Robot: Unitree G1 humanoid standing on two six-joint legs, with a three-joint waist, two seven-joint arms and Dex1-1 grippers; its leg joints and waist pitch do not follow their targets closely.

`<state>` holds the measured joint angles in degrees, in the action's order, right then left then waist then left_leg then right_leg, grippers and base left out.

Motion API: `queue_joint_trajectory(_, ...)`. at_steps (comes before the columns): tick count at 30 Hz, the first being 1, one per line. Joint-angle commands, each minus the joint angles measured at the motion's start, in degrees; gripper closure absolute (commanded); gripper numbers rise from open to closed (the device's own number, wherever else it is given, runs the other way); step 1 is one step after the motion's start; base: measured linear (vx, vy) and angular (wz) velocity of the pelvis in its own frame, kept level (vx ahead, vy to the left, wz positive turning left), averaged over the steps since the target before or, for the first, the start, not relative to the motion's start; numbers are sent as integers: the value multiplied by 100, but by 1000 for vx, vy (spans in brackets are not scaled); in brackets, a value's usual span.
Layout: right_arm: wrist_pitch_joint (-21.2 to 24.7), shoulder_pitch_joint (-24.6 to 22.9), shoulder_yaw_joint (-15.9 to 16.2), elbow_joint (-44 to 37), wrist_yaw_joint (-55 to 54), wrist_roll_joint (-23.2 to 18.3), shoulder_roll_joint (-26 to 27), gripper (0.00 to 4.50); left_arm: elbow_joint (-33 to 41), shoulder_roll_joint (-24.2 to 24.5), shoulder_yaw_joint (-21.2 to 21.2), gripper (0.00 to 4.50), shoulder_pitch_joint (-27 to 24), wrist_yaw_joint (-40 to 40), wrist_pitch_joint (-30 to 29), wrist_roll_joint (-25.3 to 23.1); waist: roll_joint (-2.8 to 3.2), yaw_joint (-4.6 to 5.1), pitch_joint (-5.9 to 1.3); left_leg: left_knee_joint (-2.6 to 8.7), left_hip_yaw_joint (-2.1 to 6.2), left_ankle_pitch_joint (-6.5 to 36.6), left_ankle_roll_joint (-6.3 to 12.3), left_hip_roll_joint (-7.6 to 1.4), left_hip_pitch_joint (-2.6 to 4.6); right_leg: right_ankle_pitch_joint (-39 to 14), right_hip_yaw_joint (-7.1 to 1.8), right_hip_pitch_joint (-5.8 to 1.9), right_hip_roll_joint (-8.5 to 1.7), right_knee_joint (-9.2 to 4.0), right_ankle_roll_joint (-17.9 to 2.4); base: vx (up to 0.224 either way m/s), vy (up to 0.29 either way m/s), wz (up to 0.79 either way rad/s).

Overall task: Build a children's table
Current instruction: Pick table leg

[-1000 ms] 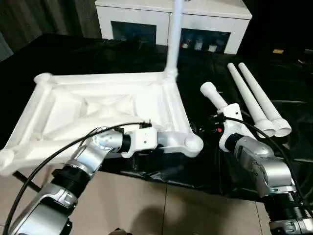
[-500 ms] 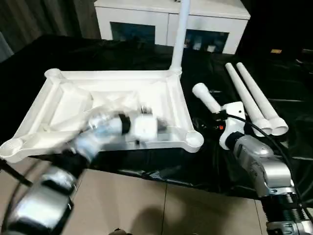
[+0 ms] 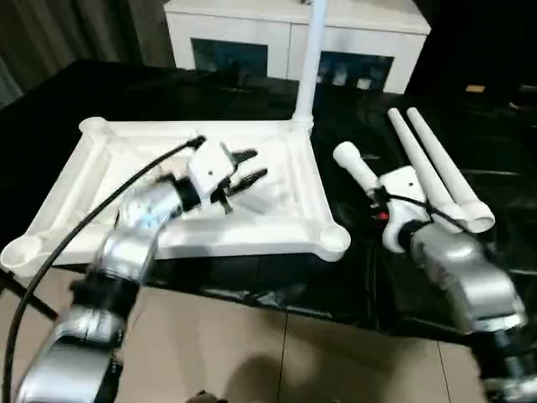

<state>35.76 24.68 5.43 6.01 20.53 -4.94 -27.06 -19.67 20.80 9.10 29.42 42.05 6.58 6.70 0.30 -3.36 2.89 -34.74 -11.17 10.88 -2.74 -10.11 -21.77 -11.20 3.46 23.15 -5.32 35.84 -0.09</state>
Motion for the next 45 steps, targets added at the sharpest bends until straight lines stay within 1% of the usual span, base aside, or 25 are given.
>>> queue_joint_trajectory(1,354,263,-62,276,62,198,-307,6,702,-24,78,272,-160,-5,-573,138,2,9,-363,417,109,1110,-71,-287,129,-790,-270,-294,-283,-402,-1335,0,0,0)
queue_joint_trajectory(2,412,309,-41,339,100,227,-404,2,942,-29,64,272,-243,17,-811,166,6,8,-347,419,104,1138,-77,-287,134,-852,-275,-278,-276,-428,-1314,0,0,0)
queue_joint_trajectory(4,648,340,-48,449,285,141,-595,2,1475,-5,103,272,-401,54,-1383,352,-17,1,-352,406,97,1108,-51,-291,135,-796,-284,-293,-284,-412,-1329,0,0,0)
queue_joint_trajectory(5,660,341,-49,452,293,136,-602,2,1497,-3,105,272,-407,54,-1410,363,-11,-10,-345,402,99,1043,2,-275,107,-807,-279,-290,-273,-428,-1307,0,0,0)
queue_joint_trajectory(7,877,314,-17,474,492,68,-762,2,1876,55,176,272,-512,77,-1828,526,-23,4,-355,399,107,998,25,-267,94,-787,-269,-299,-263,-418,-1277,0,0,0)
queue_joint_trajectory(8,1102,268,1,463,693,-11,-863,2,2150,117,249,272,-585,105,-2128,622,-50,5,-367,390,109,956,38,-277,100,-708,-269,-320,-268,-389,-1294,0,0,0)
queue_joint_trajectory(10,1497,159,4,467,1101,-263,-985,2,2507,221,391,272,-679,223,-2556,768,-35,-7,-357,392,117,869,111,-287,92,-624,-268,-315,-265,-392,-1341,0,0,0)
queue_joint_trajectory(12,1676,140,-9,520,1293,-421,-1001,2,2710,235,415,272,-732,271,-2822,757,-35,10,-359,381,110,812,168,-275,79,-569,-263,-313,-252,-391,-1378,0,0,0)
queue_joint_trajectory(13,1745,104,-11,695,1365,-475,-963,2,2849,216,475,272,-747,341,-3021,803,-31,28,-359,375,102,879,158,-272,92,-668,-264,-302,-253,-410,-1390,0,0,0)
queue_joint_trajectory(15,1695,83,39,842,1358,-407,-953,2,2888,207,523,272,-741,360,-3084,791,-33,27,-354,379,106,913,134,-279,93,-745,-262,-297,-259,-423,-1396,0,0,0)
queue_joint_trajectory(17,1568,50,165,1098,1296,-214,-942,2,2937,203,606,272,-723,360,-3155,724,-35,21,-344,379,100,989,72,-269,96,-908,-263,-288,-256,-448,-1374,0,0,0)
queue_joint_trajectory(19,1578,25,177,1202,1305,-187,-903,2,3002,235,651,272,-701,309,-3294,740,-38,16,-352,376,101,981,46,-267,98,-906,-263,-294,-256,-444,-1340,0,0,0)
queue_joint_trajectory(21,1632,36,88,1358,1266,-248,-825,28,3122,268,665,272,-686,258,-3485,776,-41,22,-346,384,112,983,58,-264,87,-933,-258,-301,-255,-442,-1300,0,0,0)
queue_joint_trajectory(22,1633,37,86,1360,1265,-249,-824,28,3124,268,665,272,-686,258,-3488,776,-42,28,-352,380,109,993,51,-265,91,-941,-260,-304,-259,-438,-1301,0,0,0)
queue_joint_trajectory(24,1617,59,48,1524,1270,-280,-807,41,3226,281,660,272,-698,272,-3642,784,-33,37,-325,398,115,1189,11,-261,104,-1253,-254,-293,-257,-478,-1257,0,0,0)
queue_joint_trajectory(25,1607,64,47,1563,1280,-284,-807,65,3243,281,659,272,-701,280,-3670,784,-36,40,-328,397,114,1237,-8,-262,115,-1326,-253,-289,-257,-482,-1243,0,0,0)
queue_joint_trajectory(28,1503,68,60,1742,1306,-257,-812,77,3296,301,666,272,-708,309,-3742,782,-38,43,-315,405,118,1377,-55,-260,126,-1541,-252,-272,-258,-510,-1186,0,0,0)
queue_joint_trajectory(29,1447,70,35,1833,1300,-237,-802,91,3317,314,666,272,-703,303,-3774,784,-49,43,-318,407,124,1412,-65,-260,124,-1636,-251,-277,-262,-517,-1144,0,0,0)
queue_joint_trajectory(30,1440,71,22,1853,1300,-239,-796,106,3321,315,665,272,-701,298,-3782,784,-39,45,-317,408,126,1428,-74,-261,128,-1668,-251,-271,-262,-520,-1136,0,0,0)
queue_joint_trajectory(33,1402,91,-21,1966,1300,-245,-783,120,3342,325,661,272,-694,290,-3819,787,-49,47,-310,413,128,1528,-89,-254,137,-1855,-248,-257,-256,-545,-1063,0,0,0)
queue_joint_trajectory(35,1380,101,-49,2035,1302,-250,-776,137,3347,339,661,272,-693,283,-3813,760,-48,45,-310,414,129,1516,-87,-255,132,-1861,-249,-256,-257,-546,-1046,0,0,0)
queue_joint_trajectory(38,1224,153,-75,2326,1316,-224,-795,161,3369,360,649,272,-671,273,-3850,719,-50,56,-295,421,133,1653,-102,-252,145,-2050,-240,-237,-258,-567,-1024,0,0,0)
queue_joint_trajectory(39,1212,156,-72,2351,1321,-217,-802,179,3369,362,647,272,-667,272,-3852,718,-46,51,-296,419,132,1706,-115,-254,160,-2118,-243,-230,-262,-580,-1008,0,0,0)
queue_joint_trajectory(43,1111,207,-58,2562,1375,-174,-824,201,3348,385,674,272,-636,280,-3838,678,-29,60,-299,435,147,1793,-150,-262,168,-2090,-234,-230,-254,-577,-1016,0,0,0)
queue_joint_trajectory(45,1091,210,-75,2626,1391,-186,-815,230,3350,404,686,272,-632,297,-3833,669,-33,63,-299,439,147,1827,-148,-261,165,-2066,-233,-237,-260,-578,-1025,0,0,0)
